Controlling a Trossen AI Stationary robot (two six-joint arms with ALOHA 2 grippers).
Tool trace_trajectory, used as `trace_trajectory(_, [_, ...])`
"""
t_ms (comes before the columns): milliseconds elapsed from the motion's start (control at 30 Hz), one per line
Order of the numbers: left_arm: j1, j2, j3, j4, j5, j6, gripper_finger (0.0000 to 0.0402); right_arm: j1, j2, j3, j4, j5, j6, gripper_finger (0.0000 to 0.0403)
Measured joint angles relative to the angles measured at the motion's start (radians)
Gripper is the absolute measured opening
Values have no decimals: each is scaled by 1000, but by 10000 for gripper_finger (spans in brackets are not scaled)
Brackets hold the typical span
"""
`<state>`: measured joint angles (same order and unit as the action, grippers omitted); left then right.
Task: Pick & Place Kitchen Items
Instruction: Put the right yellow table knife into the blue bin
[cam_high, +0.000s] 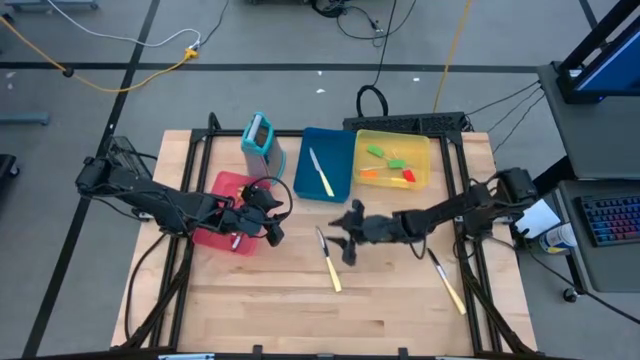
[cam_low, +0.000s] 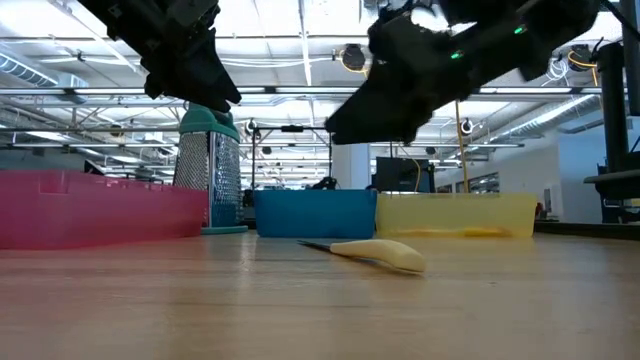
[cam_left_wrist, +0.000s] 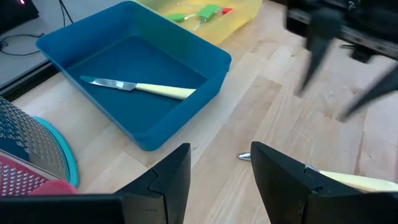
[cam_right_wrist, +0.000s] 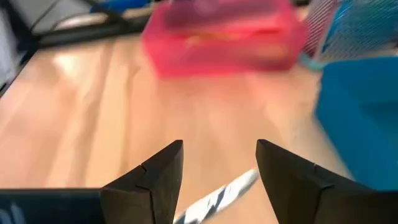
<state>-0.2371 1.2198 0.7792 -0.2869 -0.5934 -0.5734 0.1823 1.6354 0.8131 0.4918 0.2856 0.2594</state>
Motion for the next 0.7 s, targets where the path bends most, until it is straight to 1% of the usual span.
trace_trajectory(67, [0,0,0,0,0,0,170,40,-22,0,-70,-1,22,199])
trace_trajectory(133, [0,0,0,0,0,0,170,77,-49,2,-163,-1,85,199])
trace_trajectory(267, [0,0,0,0,-1,-1,170,141,-109,0,-416,-2,310,199])
trace_trajectory(367, [0,0,0,0,-7,-10,170,194,-158,0,-599,-11,448,199])
trace_trajectory(500, [0,0,0,1,-10,-14,170,251,-213,0,-776,-79,640,199])
trace_trajectory(700, [0,0,0,1,-10,-14,170,331,-266,0,-945,-249,868,198])
